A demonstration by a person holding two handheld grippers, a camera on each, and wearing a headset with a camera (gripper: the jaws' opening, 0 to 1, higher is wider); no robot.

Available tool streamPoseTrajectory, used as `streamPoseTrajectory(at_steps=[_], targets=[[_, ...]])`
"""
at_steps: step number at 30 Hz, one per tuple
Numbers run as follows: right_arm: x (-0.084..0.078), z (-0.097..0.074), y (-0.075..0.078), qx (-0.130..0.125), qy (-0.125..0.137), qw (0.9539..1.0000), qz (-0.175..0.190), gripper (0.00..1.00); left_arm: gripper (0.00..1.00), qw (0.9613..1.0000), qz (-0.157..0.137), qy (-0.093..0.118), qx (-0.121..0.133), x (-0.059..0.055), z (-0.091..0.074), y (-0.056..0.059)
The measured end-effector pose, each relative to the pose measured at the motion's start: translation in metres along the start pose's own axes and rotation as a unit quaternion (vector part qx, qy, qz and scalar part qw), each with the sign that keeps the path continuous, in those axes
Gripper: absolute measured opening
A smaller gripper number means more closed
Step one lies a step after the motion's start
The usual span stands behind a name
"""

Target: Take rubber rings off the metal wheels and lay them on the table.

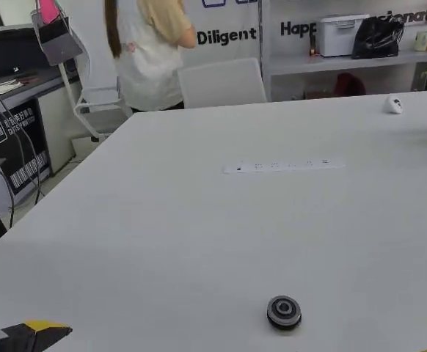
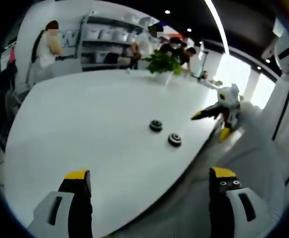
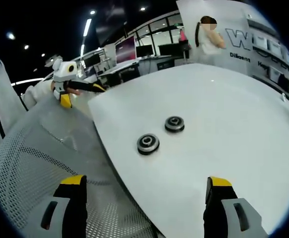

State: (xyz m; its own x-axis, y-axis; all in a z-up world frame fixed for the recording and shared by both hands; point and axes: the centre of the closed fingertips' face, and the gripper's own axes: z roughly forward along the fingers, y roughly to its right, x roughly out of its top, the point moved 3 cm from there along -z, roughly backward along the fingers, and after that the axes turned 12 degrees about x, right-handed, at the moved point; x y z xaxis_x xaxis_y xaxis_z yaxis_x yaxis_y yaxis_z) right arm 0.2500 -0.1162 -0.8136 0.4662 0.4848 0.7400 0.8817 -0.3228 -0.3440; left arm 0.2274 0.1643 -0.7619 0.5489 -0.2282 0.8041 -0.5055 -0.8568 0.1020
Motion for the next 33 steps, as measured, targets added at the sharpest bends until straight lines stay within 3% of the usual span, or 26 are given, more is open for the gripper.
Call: streamPoseTrajectory(at_steps=[5,7,11,13,16,20,23,27,31,32,33], targets=[[0.007,-0.004,0.006,-0.001,0.021,0.9998,0.002,0.99,1.00,0.9996,-0.006,0.018,-0.023,0.014,-0.005,0.007],[0.018,-0.004,0.006,0.008,0.053,0.9986,0.001,0.99,1.00,0.9994,-0.002,0.023,-0.026,0.021,-0.005,0.009],[0.032,-0.007,0.009,0.011,0.081,0.9967,-0.002,0.99,1.00,0.9987,0.023,0.029,-0.036,0.038,-0.004,0.017],[0.039,-0.007,0.008,0.025,0.096,0.9950,0.002,0.99,1.00,0.9974,0.035,0.028,-0.056,0.047,-0.003,0.027],[0.048,-0.008,0.009,0.031,0.108,0.9936,-0.008,0.99,1.00,0.9929,0.083,0.040,-0.074,0.063,-0.001,0.042],[0.058,-0.006,0.007,0.044,0.123,0.9913,-0.021,0.99,0.97,0.9885,0.105,0.061,-0.091,0.081,0.002,0.055],[0.062,-0.003,0.007,0.052,0.127,0.9901,-0.030,0.99,0.91,0.9854,0.121,0.065,-0.101,0.089,0.006,0.063],[0.067,0.005,0.006,0.065,0.133,0.9879,-0.046,0.99,0.90,0.9790,0.148,0.089,-0.108,0.104,0.017,0.073],[0.070,0.009,0.007,0.076,0.136,0.9855,-0.069,0.73,0.92,0.9729,0.166,0.122,-0.105,0.120,0.031,0.078],[0.071,0.009,0.007,0.076,0.137,0.9853,-0.069,0.73,0.92,0.9718,0.168,0.125,-0.109,0.121,0.032,0.079],[0.071,0.013,0.009,0.078,0.138,0.9849,-0.069,0.76,0.90,0.9678,0.173,0.130,-0.129,0.125,0.036,0.087]])
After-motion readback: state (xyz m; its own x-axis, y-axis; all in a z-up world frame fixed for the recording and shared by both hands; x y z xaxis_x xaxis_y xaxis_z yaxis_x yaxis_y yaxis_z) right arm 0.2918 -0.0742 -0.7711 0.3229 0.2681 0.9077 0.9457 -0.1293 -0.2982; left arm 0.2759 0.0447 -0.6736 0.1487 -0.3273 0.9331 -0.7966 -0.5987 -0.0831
